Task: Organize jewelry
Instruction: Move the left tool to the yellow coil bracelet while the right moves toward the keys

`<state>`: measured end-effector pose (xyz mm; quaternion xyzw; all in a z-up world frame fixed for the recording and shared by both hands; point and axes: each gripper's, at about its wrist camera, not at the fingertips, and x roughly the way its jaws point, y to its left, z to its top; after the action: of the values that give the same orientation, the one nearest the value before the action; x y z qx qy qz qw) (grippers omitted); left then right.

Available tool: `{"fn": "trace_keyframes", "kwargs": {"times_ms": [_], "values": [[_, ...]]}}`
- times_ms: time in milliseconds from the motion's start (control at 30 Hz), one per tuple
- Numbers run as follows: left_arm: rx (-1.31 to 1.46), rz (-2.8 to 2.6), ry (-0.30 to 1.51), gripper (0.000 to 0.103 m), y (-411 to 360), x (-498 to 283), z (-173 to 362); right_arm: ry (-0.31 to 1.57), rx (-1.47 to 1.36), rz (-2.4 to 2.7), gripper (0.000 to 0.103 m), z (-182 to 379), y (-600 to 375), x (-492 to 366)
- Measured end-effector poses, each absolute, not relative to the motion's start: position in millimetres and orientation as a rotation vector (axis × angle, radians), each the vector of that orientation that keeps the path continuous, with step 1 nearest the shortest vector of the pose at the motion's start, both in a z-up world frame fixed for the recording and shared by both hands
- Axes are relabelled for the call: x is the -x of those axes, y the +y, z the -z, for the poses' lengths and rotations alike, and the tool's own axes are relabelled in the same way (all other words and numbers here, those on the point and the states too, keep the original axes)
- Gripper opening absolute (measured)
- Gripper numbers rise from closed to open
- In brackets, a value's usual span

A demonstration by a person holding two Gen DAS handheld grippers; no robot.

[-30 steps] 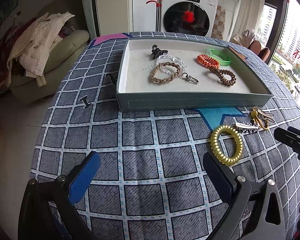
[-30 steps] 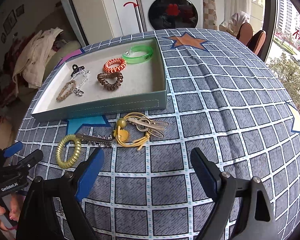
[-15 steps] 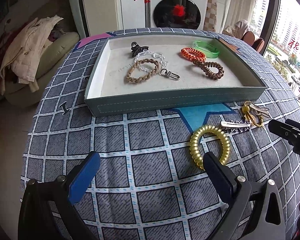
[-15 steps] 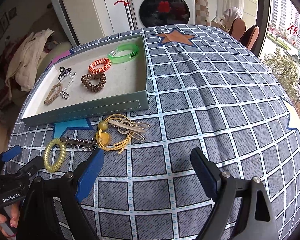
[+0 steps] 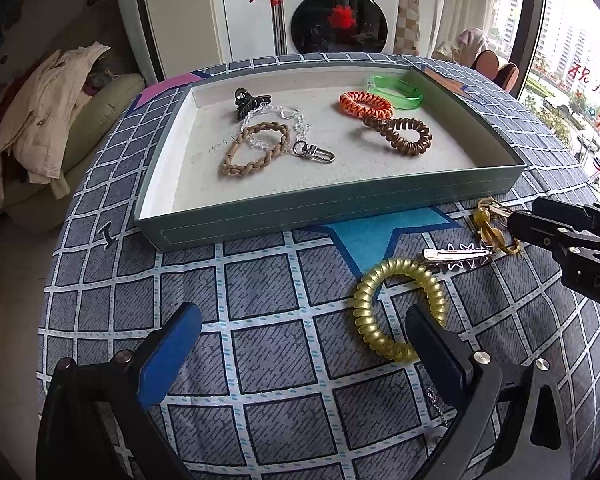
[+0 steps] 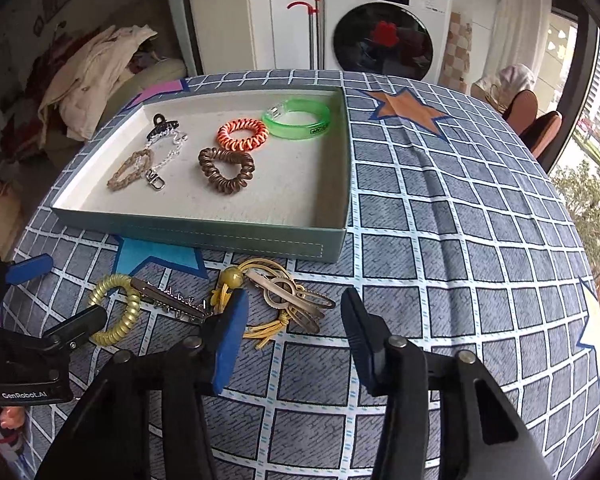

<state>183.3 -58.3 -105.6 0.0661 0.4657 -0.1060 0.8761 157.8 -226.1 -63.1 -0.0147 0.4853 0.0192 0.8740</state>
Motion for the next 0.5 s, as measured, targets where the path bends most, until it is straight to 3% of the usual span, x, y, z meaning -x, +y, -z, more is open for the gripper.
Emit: {"fn": "trace_keyframes", "kwargs": {"times_ms": [333,400,500], "values": [[-0.156,0.251,0.971,0.1,-66.9,-184.7,106.2,1.027,0.108,-0.055,0.04,72.6,-216.2,-162.6],[-0.164,0.255,0.967,0.099,-68.8,-184.2,105.9,1.026,0.111,-0.049,0.027,72.1,-216.3,-161.9],[-0.159,0.288,0.972,0.087,-72.0,-183.6,104.5,1.019,0.089,-0.057,0.018,70.0,-217.5,-160.6]]}}
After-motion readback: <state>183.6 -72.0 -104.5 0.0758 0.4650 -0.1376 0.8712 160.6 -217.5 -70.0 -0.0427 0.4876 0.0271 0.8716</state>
